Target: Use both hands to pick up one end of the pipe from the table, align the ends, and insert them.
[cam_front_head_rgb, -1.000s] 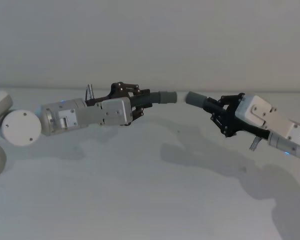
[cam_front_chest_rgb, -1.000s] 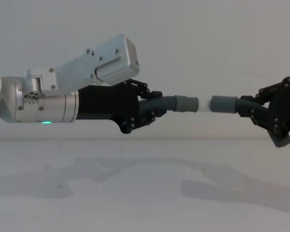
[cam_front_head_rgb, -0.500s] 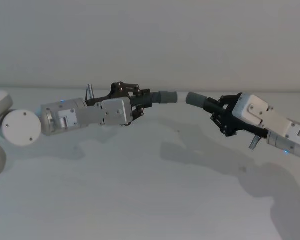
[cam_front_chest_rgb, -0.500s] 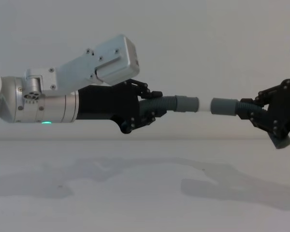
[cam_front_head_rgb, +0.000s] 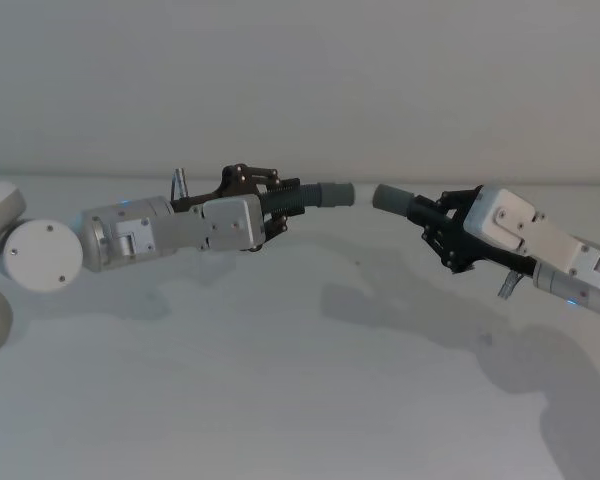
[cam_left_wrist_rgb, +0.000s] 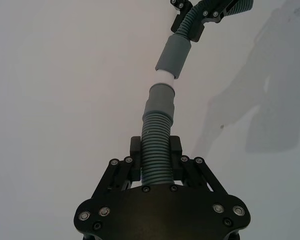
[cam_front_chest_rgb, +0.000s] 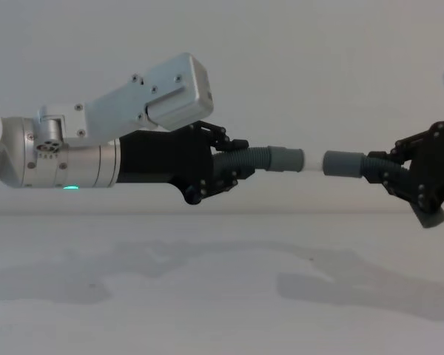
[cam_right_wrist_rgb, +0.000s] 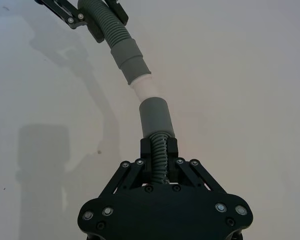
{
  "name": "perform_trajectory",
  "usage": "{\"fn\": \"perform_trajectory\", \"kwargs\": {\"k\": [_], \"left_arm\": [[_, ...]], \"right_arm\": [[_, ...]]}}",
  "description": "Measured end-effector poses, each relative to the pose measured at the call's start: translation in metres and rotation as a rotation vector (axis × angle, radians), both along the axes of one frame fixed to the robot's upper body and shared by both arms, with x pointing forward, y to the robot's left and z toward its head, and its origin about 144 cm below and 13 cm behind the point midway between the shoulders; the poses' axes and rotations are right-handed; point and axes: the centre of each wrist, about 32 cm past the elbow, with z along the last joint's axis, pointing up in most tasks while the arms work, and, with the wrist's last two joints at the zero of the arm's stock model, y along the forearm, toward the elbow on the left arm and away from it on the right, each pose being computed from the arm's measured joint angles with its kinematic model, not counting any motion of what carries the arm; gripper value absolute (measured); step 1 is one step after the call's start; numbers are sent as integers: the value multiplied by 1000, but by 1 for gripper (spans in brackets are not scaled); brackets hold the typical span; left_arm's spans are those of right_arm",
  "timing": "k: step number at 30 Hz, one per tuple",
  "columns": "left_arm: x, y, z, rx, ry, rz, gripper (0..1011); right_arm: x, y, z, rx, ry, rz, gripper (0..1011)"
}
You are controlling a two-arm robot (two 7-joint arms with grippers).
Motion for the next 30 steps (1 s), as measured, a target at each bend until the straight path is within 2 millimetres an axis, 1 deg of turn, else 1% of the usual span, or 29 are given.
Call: {"fn": "perform_trajectory", "kwargs": {"k": [30], "left_arm": [[0,0,0,0,0,0,312]], "right_arm": [[2,2,0,45,4,43,156]]}}
